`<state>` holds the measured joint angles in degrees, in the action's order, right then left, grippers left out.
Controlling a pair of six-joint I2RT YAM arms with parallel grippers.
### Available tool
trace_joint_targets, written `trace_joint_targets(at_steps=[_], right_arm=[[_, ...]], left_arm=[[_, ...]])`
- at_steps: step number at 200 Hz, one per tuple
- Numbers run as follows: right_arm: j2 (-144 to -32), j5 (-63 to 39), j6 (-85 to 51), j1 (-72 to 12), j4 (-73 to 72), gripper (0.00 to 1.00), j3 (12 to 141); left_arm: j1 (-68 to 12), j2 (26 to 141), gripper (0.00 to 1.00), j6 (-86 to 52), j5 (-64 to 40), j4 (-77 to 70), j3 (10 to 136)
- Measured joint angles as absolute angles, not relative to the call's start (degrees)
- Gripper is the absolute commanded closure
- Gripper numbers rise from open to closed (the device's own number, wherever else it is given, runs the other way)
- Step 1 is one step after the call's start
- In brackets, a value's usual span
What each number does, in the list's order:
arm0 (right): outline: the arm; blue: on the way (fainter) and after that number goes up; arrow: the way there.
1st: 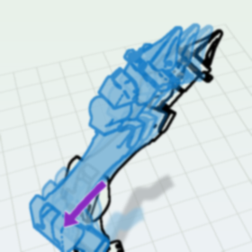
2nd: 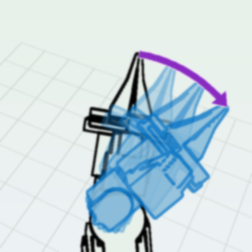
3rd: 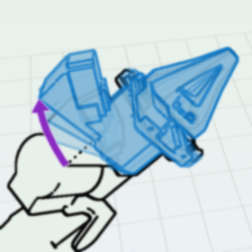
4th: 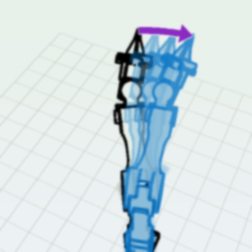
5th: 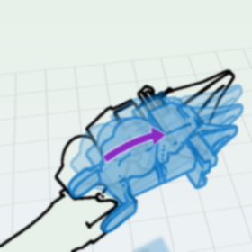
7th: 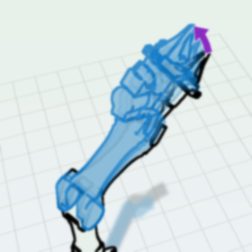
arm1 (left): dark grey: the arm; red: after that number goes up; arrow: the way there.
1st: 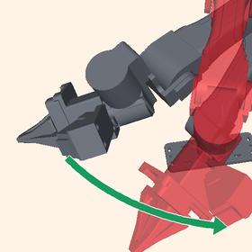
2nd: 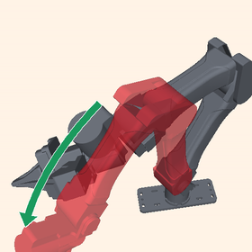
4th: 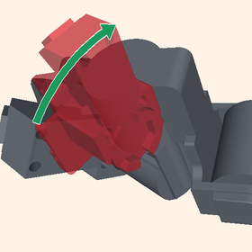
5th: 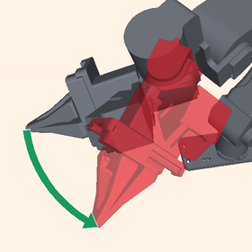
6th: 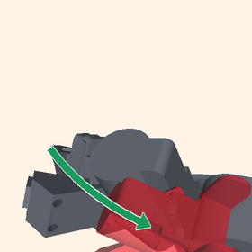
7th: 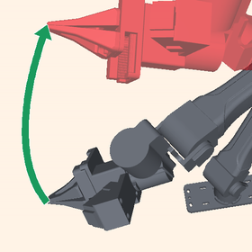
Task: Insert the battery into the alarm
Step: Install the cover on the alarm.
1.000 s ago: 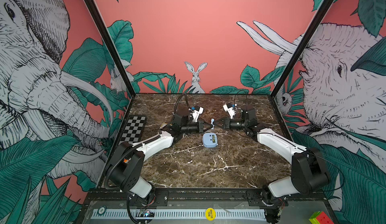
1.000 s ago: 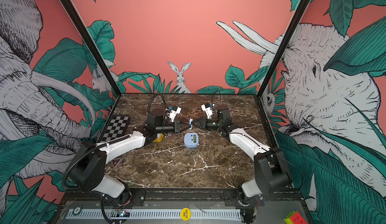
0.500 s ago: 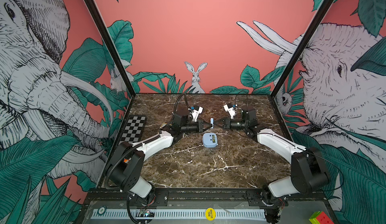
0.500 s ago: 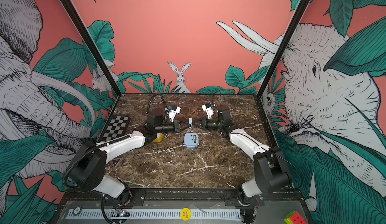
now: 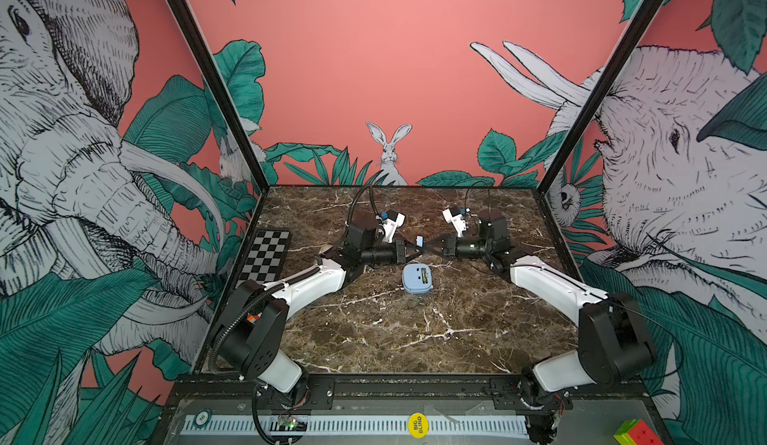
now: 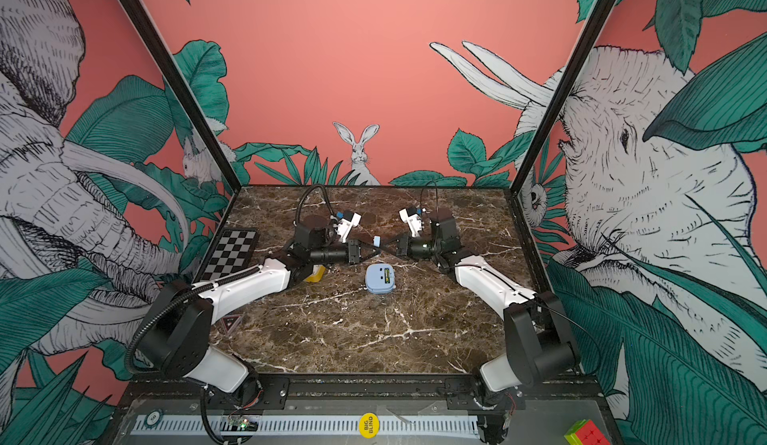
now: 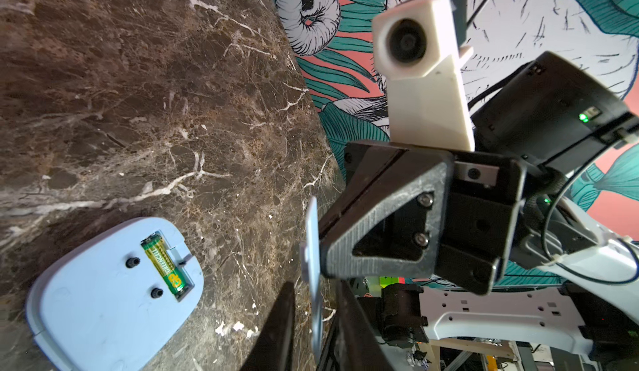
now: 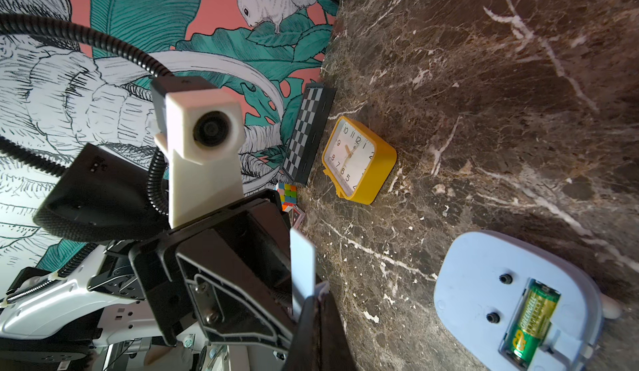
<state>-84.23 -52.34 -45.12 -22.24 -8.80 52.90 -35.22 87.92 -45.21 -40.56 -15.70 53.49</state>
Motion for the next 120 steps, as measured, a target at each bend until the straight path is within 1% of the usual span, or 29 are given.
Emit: trace_joint_targets(at_steps=[20, 56, 80, 120], right_arm=[[-84.2, -52.0, -44.3, -22.2, -7.2, 1.00, 53.0], [-84.2, -50.8, -43.4, -22.2, -4.8, 1.00, 53.1], [-84.4, -50.0, -43.1, -22.2, -3.2, 1.00, 53.5], [-85.1, -48.3, -40.4, -21.2, 4.7, 1.00, 57.4]], left_arm=[[-35.2, 87.9, 0.56, -43.8, -39.2, -13.2, 53.5], [-35.2, 87.0, 0.43, -41.3, -35.6, -7.7, 53.6], [-35.2, 85.0, 0.38, -38.9, -31.6, -2.6, 53.6], [-35.2, 79.5, 0.34, -35.7, -22.9, 6.6, 53.6]])
